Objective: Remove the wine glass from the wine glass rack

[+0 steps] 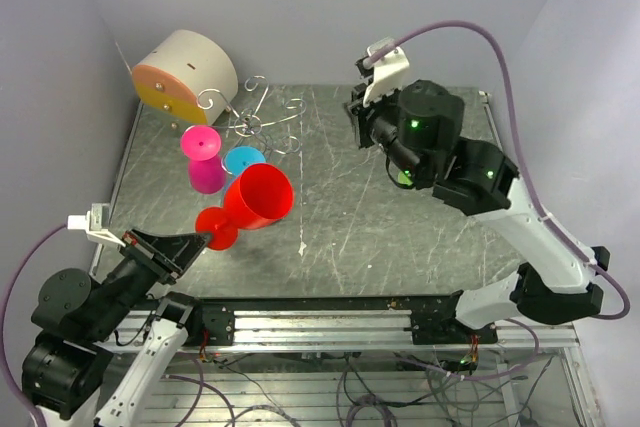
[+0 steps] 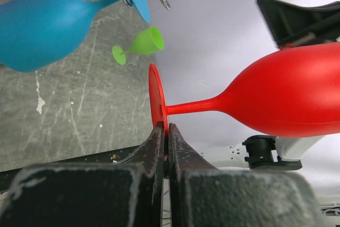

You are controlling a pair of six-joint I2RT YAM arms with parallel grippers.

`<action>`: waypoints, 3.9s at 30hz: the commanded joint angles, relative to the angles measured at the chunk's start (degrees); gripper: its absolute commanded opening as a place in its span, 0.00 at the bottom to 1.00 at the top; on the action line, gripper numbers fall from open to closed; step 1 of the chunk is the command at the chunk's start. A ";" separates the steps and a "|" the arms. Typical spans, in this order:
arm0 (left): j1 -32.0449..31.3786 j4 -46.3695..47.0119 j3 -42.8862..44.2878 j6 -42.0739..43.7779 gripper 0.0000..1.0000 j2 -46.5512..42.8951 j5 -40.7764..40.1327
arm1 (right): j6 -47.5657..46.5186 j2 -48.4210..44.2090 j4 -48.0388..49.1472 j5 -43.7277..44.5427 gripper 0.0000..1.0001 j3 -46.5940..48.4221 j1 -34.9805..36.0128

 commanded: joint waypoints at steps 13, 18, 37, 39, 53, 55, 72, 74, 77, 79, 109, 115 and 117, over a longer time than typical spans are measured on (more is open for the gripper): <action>-0.37 -4.66 8.89 14.20 0.07 8.64 -2.76 | 20.05 1.97 -9.69 -57.08 0.33 7.94 0.44; -0.37 -4.26 9.80 14.46 0.07 9.27 -2.71 | 20.06 2.47 -8.81 -57.26 0.32 6.64 0.48; -0.37 -5.72 9.79 16.21 0.48 10.01 -6.25 | 20.64 -1.99 -4.45 -38.70 0.00 6.95 0.36; -0.37 -6.05 9.79 16.22 0.53 10.00 -7.67 | 20.42 -3.27 -3.21 -34.70 0.00 8.03 0.30; -0.42 -1.70 4.64 23.06 0.52 6.68 -19.91 | -1.96 2.32 7.23 10.52 0.00 12.53 -5.24; -0.38 -1.08 3.03 23.86 0.52 6.08 -21.70 | 0.20 6.20 3.29 7.77 0.00 16.93 -12.50; -0.44 2.16 -8.26 27.07 0.51 1.69 -29.10 | 21.17 26.34 -13.41 -31.96 0.00 11.30 -66.69; -0.46 2.66 -9.98 27.16 0.51 1.19 -29.51 | 19.69 26.32 -15.05 -30.72 0.00 9.08 -67.74; -0.51 3.81 -12.28 27.10 0.51 0.22 -29.81 | 18.71 24.22 -14.69 -30.00 0.00 2.21 -69.16; -0.55 4.24 -12.21 27.58 0.51 -0.07 -30.15 | 18.66 22.64 -14.02 -30.19 0.00 -2.17 -70.06; -2.00 3.91 -12.91 26.78 0.51 -1.15 -32.55 | 18.64 11.35 -11.86 -38.34 0.30 -16.92 -72.72; -2.04 3.83 -12.87 26.78 0.51 -0.94 -32.59 | 22.77 2.24 -11.65 -52.66 0.31 -14.84 -72.07; -1.99 3.74 -12.86 26.68 0.51 -0.88 -32.66 | 26.33 -1.36 -9.45 -62.77 0.31 -15.76 -70.90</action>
